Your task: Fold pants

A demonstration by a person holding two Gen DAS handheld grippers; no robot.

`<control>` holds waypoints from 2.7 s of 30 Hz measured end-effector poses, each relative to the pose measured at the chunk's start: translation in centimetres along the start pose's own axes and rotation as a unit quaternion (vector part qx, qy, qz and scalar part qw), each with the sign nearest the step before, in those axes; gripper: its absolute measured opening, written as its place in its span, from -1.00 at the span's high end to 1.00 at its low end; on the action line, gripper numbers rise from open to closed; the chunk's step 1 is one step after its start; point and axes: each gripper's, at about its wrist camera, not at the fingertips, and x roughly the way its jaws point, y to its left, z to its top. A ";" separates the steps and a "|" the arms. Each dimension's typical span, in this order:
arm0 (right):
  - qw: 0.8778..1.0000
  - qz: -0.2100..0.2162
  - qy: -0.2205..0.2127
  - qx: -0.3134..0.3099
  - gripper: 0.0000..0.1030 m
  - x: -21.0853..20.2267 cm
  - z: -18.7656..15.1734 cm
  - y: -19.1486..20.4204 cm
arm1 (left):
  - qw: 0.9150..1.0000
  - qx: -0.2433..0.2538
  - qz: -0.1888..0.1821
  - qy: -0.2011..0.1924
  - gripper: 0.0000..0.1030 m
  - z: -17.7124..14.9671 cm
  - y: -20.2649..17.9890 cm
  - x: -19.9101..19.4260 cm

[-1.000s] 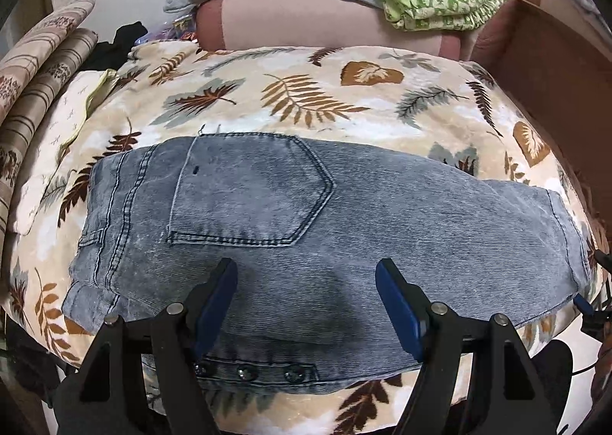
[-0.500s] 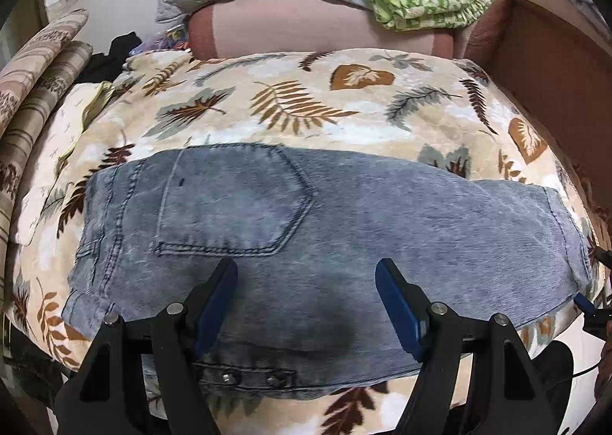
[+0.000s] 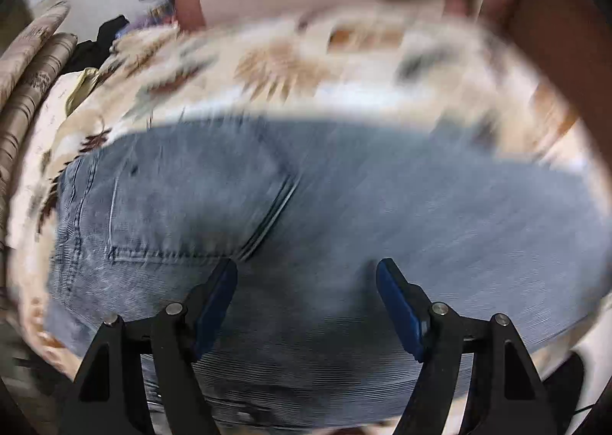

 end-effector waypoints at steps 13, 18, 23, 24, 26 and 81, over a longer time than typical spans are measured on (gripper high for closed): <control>0.989 0.017 0.114 -0.098 -0.62 10.8 0.4 8.3 | 0.998 -0.003 0.012 -0.061 -0.60 -1.0 2.1 -2.6; 0.962 -0.128 0.181 -0.158 -0.63 17.5 -2.4 7.4 | 0.996 -0.024 -0.031 -0.074 -0.60 -1.2 3.7 -3.5; 0.963 -0.123 0.169 -0.169 -0.66 16.8 -2.7 7.1 | 0.994 -0.050 -0.063 -0.075 -0.60 -1.7 4.5 -3.3; 0.964 -0.120 0.169 -0.165 -0.66 16.6 -2.5 7.2 | 0.994 -0.049 -0.061 -0.079 -0.60 -1.8 4.4 -3.4; 0.965 -0.119 0.168 -0.162 -0.66 17.1 -2.5 7.3 | 0.994 -0.044 -0.048 -0.083 -0.60 -2.0 4.3 -3.4; 0.984 0.015 -0.016 0.175 -0.78 -0.7 -3.0 -10.1 | 0.979 0.024 -0.204 -0.019 -0.60 1.9 -9.6 -5.0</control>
